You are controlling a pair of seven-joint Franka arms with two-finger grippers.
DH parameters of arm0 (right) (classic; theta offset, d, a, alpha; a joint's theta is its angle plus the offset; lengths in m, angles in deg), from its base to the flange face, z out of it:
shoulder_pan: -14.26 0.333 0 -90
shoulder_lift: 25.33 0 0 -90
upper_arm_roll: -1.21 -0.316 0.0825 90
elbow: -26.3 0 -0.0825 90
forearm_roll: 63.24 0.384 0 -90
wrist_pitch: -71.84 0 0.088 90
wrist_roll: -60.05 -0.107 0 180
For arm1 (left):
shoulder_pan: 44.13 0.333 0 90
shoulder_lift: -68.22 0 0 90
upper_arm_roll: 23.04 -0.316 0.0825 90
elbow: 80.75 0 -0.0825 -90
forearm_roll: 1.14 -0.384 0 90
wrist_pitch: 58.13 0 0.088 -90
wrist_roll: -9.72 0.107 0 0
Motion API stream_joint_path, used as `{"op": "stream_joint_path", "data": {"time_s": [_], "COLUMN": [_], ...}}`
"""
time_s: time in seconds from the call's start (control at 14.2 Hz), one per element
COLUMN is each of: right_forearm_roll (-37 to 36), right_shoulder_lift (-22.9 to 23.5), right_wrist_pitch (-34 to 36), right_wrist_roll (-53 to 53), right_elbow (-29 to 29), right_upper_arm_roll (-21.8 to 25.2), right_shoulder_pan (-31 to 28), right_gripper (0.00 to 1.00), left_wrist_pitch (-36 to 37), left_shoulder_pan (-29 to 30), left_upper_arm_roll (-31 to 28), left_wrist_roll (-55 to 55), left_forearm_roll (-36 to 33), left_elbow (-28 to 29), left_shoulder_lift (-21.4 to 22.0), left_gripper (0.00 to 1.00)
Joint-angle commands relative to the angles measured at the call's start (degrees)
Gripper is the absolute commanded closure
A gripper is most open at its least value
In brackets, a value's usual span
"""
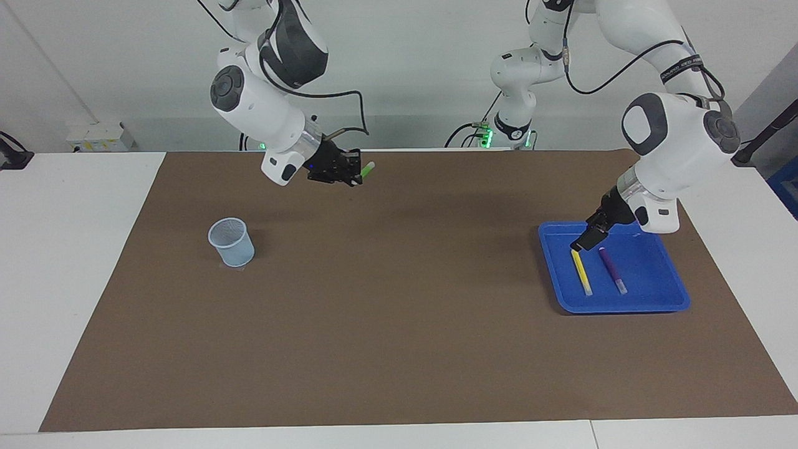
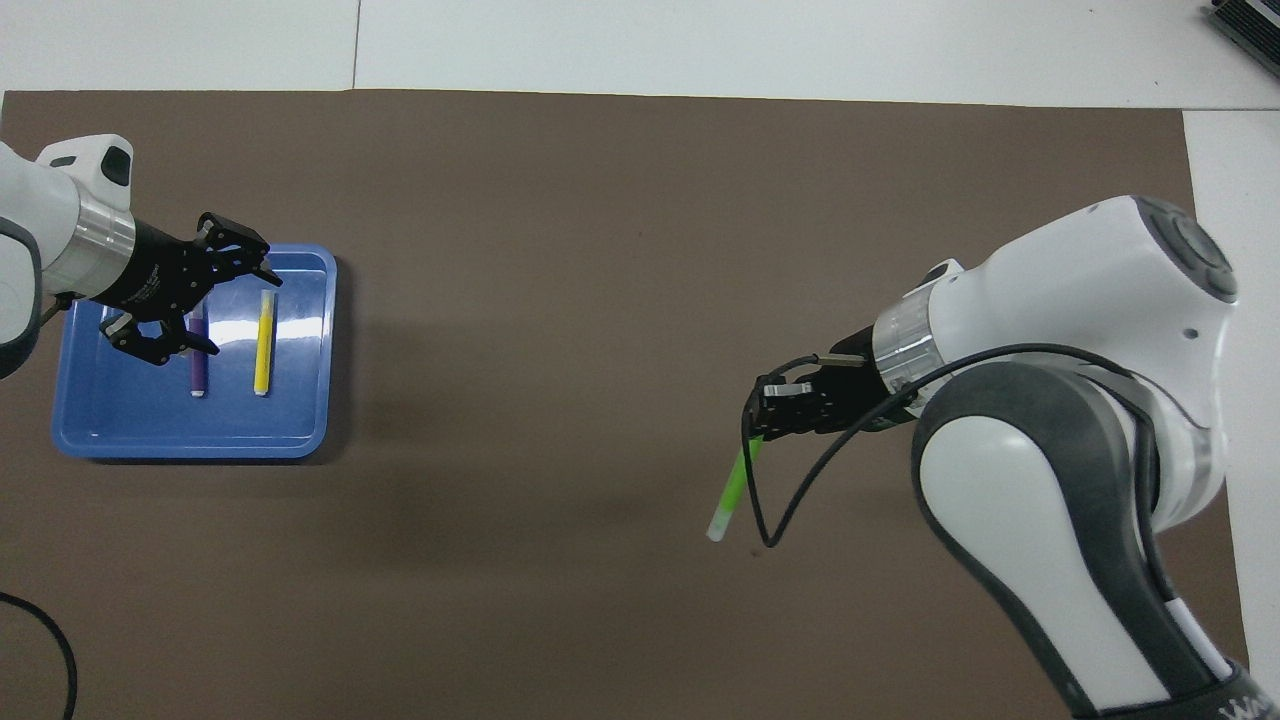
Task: Right arm passes pens to left for tray arrangement
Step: 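Lift the green pen from the cup with the right gripper toward the left gripper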
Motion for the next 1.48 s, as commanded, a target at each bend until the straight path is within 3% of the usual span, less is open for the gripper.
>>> {"op": "stream_joint_path", "data": {"time_s": [0.0,0.28,0.42,0.63,0.91,1.2,1.41], "right_forearm_roll": [6.34,11.81,11.98,11.98,11.9,11.98,11.98], "right_shoulder_lift": [-0.43,-0.08,0.01,0.44,1.24,1.24,1.24], "right_wrist_pitch": [-9.86,-32.27,-39.68,-43.65,-45.07,-45.07,-45.07], "right_wrist_roll": [-13.1,-31.05,-36.07,-36.79,-36.79,-36.44,-36.18], "right_elbow": [1.14,4.2,5.79,6.93,7.03,7.03,7.03], "right_upper_arm_roll": [0.1,0.1,0.1,0.1,0.1,0.1,0.19], "right_shoulder_pan": [4.04,13.88,17.85,20.75,21.82,22.26,22.26], "right_gripper": [1.0,1.0,1.0,1.0,1.0,1.0,1.0], "left_wrist_pitch": [5.11,7.15,7.76,10.23,7.6,-0.31,-0.58], "left_shoulder_pan": [0.07,0.25,0.16,0.16,-2.12,-6.69,-10.12], "left_upper_arm_roll": [-0.32,-0.4,-0.41,-0.49,-0.23,-0.06,0.03], "left_wrist_roll": [-3.42,-29.64,-34.54,-41.83,-57.72,-71.61,-77.33], "left_forearm_roll": [6.5,11.01,11.27,10.92,10.92,11.01,11.27], "left_elbow": [0.59,3.04,3.93,4.28,8.41,15.7,18.69], "left_shoulder_lift": [4.56,10.1,12.65,14.59,18.2,21.53,23.12], "left_gripper": [0.06,0.0,0.0,0.0,0.02,0.04,0.04]}}
